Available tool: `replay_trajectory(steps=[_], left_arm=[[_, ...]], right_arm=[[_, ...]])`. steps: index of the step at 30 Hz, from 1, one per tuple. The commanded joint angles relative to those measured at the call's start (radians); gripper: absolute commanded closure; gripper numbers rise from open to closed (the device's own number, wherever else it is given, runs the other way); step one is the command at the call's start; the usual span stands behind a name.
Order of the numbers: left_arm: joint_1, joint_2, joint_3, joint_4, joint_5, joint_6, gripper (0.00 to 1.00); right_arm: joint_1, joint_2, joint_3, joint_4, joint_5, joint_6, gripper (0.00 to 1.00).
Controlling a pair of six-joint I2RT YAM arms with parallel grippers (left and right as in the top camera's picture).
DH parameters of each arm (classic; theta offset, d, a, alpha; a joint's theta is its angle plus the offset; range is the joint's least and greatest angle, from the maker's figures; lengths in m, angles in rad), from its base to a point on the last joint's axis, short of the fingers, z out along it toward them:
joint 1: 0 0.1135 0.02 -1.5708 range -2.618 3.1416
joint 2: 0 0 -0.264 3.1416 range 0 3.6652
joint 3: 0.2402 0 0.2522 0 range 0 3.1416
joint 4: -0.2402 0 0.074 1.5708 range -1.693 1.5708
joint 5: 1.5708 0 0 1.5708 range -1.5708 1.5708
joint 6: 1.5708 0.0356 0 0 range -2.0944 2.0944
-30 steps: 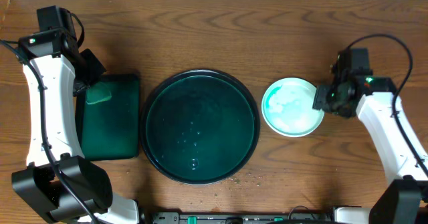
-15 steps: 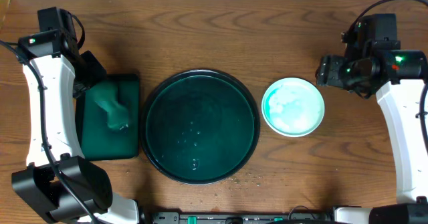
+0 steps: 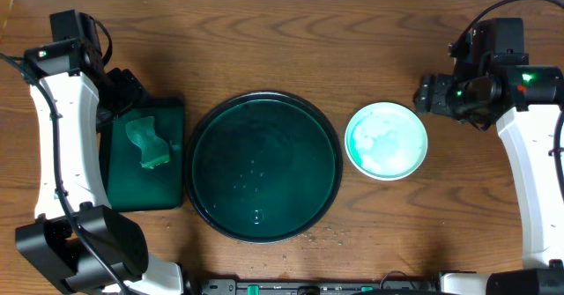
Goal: Clean dirty plates on tray and stack at the side
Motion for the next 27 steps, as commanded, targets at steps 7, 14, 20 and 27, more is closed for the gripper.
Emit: replay_trajectory(steps=[7,14,20,27], left_arm=[[0.002,0.0,-0.007,-0.006,-0.012,0.009,0.14],[0.002,0.0,-0.007,-0.006,-0.012,0.009,0.14],[0.002,0.0,-0.007,-0.006,-0.012,0.009,0.14],[0.002,0.0,-0.007,-0.006,-0.012,0.009,0.14]], right_arm=[[0.007,-0.023,0.023,-0.001,-0.008,-0.018,0.01],[0.007,-0.023,0.023,-0.001,-0.008,-0.018,0.01],[0.007,-0.023,0.023,-0.011,-0.007,-0.018,0.01],[0.003,-0.025,0.018,0.032,0.056,-0.023,0.01]])
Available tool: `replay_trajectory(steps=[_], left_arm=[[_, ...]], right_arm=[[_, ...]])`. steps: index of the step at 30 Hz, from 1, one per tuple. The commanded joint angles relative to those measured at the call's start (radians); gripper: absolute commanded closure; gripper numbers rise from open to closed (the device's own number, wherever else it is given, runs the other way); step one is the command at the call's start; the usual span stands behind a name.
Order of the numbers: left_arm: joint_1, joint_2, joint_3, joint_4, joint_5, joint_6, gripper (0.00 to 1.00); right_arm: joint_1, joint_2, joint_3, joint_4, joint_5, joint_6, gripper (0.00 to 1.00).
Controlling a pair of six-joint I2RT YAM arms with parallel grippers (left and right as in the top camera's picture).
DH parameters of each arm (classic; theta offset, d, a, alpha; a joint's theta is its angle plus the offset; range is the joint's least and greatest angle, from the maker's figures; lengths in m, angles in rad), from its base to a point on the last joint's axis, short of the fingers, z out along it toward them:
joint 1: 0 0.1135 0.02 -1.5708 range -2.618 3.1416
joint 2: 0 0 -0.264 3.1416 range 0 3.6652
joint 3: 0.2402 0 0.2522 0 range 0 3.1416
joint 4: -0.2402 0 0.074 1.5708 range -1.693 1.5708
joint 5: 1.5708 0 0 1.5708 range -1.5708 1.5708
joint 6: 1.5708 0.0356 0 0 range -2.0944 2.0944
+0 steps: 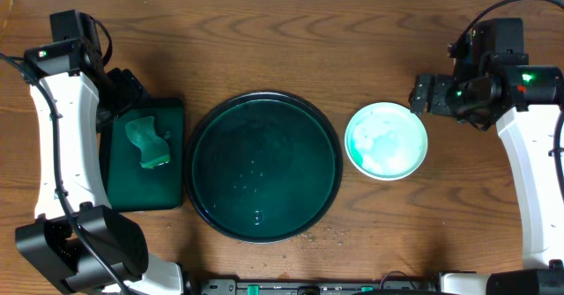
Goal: Clean dirty plates on tray and stack at the side
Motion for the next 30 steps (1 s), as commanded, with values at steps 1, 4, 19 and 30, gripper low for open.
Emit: replay_trajectory(steps=[1,4,19,30], left_arm=[[0.002,0.0,-0.007,-0.006,-0.012,0.009,0.14],[0.002,0.0,-0.007,-0.006,-0.012,0.009,0.14],[0.002,0.0,-0.007,-0.006,-0.012,0.009,0.14],[0.002,0.0,-0.007,-0.006,-0.012,0.009,0.14]], right_arm=[[0.002,-0.042,0.008,0.055,0.05,-0.039,0.01],[0.002,-0.116,-0.058,0.194,0.053,-0.13,0.01],[-0.074,-1.064,-1.061,0.79,0.064,-0.198,0.01],[-0.102,-1.49,-1.452,0.966,0.061,-0.186,0.01]])
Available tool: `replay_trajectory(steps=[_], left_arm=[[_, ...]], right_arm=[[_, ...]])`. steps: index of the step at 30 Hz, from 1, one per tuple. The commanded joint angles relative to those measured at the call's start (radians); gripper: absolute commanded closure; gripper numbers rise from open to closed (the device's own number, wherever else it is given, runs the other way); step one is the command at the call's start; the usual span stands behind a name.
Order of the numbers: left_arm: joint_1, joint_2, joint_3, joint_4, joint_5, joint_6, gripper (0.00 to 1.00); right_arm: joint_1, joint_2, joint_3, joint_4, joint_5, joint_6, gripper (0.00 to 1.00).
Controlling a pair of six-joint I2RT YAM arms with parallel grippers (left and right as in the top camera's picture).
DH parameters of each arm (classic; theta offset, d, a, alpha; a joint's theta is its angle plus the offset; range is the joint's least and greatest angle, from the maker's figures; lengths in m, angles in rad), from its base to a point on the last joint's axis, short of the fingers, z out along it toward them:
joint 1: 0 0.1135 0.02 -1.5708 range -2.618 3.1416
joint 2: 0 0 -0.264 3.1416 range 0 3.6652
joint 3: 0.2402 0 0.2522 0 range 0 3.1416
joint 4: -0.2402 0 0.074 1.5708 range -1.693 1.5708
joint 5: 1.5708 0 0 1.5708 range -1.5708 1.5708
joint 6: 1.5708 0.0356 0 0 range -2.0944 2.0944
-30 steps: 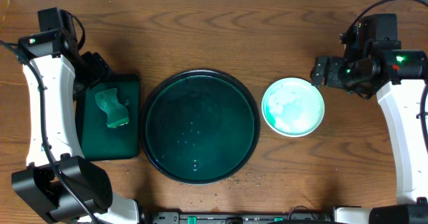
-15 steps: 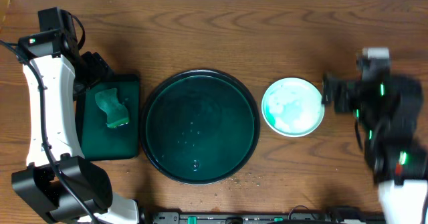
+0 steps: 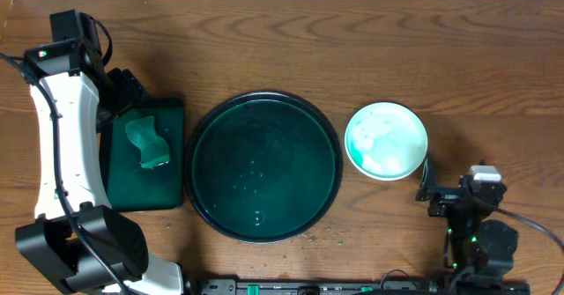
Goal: Clean dirty plates on tray and stack at the side
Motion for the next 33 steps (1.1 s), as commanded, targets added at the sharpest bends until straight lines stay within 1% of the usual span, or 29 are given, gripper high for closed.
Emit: replay_trajectory(steps=[1,3,5,33], left_arm=[[0.002,0.0,-0.007,-0.006,-0.008,0.009,0.14],[0.002,0.0,-0.007,-0.006,-0.008,0.009,0.14],[0.002,0.0,-0.007,-0.006,-0.008,0.009,0.14],[0.003,0.0,-0.007,-0.006,-0.008,0.009,0.14]], right_arm=[[-0.008,-0.055,-0.079,0.084,0.003,-0.004,0.01],[-0.008,-0.064,-0.106,0.142,0.003,-0.004,0.01],[-0.007,-0.069,-0.108,0.149,0.001,-0.004,0.01],[-0.008,-0.071,-0.108,0.149,0.002,-0.004,0.01]])
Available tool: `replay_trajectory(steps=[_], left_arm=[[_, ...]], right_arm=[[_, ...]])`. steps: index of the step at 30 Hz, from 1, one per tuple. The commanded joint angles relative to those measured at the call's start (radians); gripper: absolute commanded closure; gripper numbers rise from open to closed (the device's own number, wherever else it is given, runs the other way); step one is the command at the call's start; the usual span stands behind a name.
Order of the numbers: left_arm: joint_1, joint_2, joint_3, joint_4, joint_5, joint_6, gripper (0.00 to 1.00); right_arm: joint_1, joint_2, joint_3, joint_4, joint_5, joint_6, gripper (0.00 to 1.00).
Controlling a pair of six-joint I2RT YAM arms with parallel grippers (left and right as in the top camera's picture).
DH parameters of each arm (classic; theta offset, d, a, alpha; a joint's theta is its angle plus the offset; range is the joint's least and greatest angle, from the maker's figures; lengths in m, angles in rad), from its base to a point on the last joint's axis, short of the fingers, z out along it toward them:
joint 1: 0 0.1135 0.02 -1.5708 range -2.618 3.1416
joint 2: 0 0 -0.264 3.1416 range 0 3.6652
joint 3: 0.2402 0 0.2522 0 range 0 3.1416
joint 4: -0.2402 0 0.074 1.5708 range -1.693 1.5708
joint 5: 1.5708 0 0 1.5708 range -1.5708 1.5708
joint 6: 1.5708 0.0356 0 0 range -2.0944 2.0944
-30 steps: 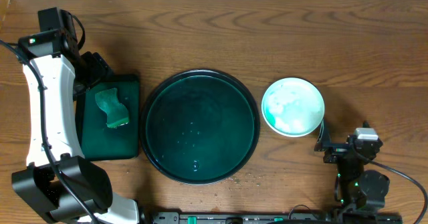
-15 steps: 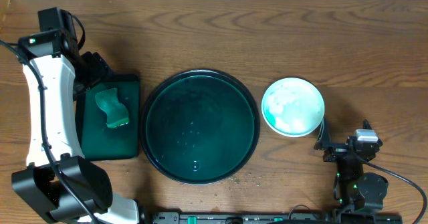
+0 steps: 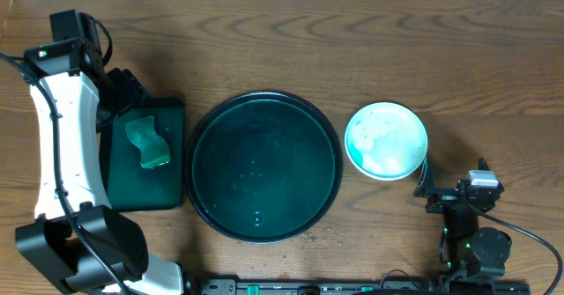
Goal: Clean dirty plates on tray and stack at the side
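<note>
A white plate [image 3: 386, 141] with teal smears lies on the wood table, right of a round dark green tray [image 3: 265, 166]. The tray holds no plate, only a few droplets. A green sponge [image 3: 148, 143] rests on a dark square mat [image 3: 167, 189] at the left. My left gripper [image 3: 124, 89] sits at the mat's far left corner, just behind the sponge, its fingers largely hidden by the arm. My right gripper [image 3: 424, 186] is low at the front right, just off the plate's near right rim, holding nothing visible.
The right arm's folded body [image 3: 474, 242] occupies the front right edge of the table. The left arm [image 3: 62, 136] runs along the left side beside the mat. A cable trails off right of the right arm.
The right arm has sunk slightly toward the front edge, with its gripper still by the plate's near right rim. Plate, tray, sponge and left arm are unchanged.
The right gripper first hovered off the plate's far right rim, then edged a little closer to it. After that the whole right arm was folded down at the front right, where it remains. The plate never moved, and the left arm stayed by the sponge.
</note>
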Motion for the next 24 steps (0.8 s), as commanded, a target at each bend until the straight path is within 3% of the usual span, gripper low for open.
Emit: replay_trajectory(steps=[1,10,13,16,18,24], left_arm=[[0.003,-0.004,-0.007,-0.006,-0.009,0.009,0.14],[-0.034,-0.157,-0.024,0.088,-0.087,0.02,0.14],[-0.089,-0.268,-0.103,0.262,-0.037,0.145,0.14],[-0.15,-0.412,-0.237,0.446,0.026,0.338,0.14],[-0.171,-0.504,-0.33,0.521,0.053,0.402,0.14],[-0.177,-0.811,-0.701,0.723,0.074,0.433,0.14]], right_arm=[[-0.008,-0.009,-0.006,0.002,0.002,-0.004,0.01],[-0.008,-0.009,-0.006,0.002,0.002,-0.004,0.01],[-0.008,-0.009,-0.006,0.002,0.002,-0.004,0.01],[-0.008,-0.009,-0.006,0.002,0.002,-0.004,0.01],[-0.008,-0.009,-0.006,0.002,0.002,-0.004,0.01],[-0.008,-0.009,-0.006,0.002,0.002,-0.004,0.01]])
